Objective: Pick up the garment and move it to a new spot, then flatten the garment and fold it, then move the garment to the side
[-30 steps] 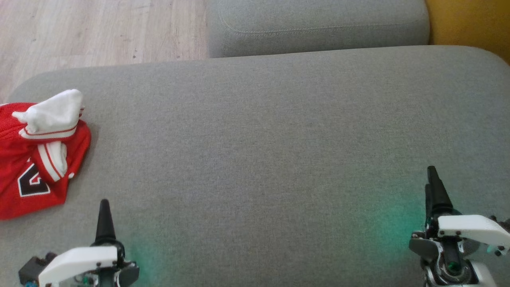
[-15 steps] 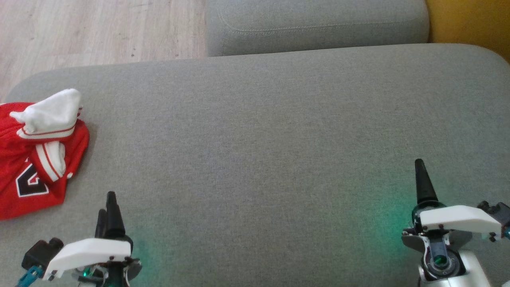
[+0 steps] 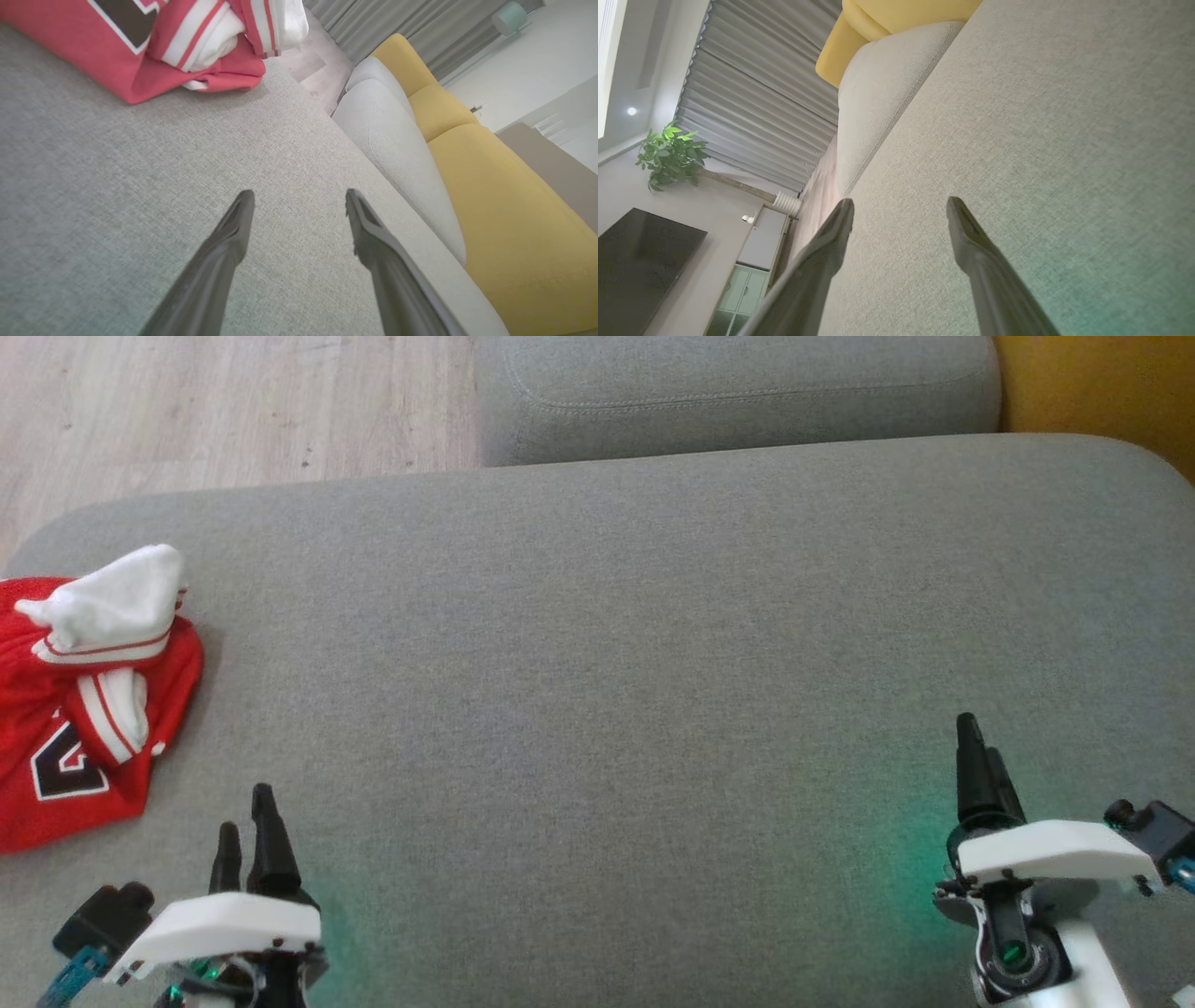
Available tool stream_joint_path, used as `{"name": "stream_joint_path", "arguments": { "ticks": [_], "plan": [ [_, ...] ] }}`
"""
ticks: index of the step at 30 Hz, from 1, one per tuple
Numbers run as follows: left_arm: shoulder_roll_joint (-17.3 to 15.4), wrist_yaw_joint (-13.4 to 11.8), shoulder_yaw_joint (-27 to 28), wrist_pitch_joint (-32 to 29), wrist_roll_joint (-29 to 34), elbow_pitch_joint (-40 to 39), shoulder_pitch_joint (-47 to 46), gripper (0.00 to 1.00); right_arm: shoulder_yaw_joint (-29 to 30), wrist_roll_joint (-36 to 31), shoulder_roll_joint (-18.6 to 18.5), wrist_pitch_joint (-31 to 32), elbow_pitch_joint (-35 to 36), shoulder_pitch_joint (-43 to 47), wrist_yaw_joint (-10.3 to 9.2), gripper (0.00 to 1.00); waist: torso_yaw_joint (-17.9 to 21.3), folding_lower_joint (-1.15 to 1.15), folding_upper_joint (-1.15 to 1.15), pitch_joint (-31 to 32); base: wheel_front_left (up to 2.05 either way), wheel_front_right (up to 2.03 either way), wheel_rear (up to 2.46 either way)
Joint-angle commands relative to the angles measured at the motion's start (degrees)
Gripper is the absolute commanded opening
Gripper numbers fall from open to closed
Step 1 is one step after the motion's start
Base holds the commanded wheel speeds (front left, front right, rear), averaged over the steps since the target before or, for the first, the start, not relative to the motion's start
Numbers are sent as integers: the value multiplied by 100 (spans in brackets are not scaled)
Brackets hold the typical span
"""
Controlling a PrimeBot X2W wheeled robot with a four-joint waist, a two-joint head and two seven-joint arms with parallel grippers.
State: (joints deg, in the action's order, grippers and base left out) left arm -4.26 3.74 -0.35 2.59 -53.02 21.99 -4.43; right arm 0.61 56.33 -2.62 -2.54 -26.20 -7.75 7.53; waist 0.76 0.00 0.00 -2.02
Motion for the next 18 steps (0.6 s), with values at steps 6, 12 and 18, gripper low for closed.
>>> {"name": "stream_joint_path", "arguments": {
  "ticks": [6,12,18],
  "plan": [
    [-137,-51,-18,148,524,-132,-219,100,-129,-485,-15,-158,108,-366,-2,100,13,0,0,-9,0,0,0],
    [-154,-82,-105,249,980,-80,-208,100,-225,-919,-6,-259,57,-398,-2,100,28,0,0,4,0,0,0],
    [-195,-122,-173,351,1428,-78,-259,100,-303,-1353,-5,-360,44,-495,-2,100,30,0,0,14,0,0,0]
  ]
}}
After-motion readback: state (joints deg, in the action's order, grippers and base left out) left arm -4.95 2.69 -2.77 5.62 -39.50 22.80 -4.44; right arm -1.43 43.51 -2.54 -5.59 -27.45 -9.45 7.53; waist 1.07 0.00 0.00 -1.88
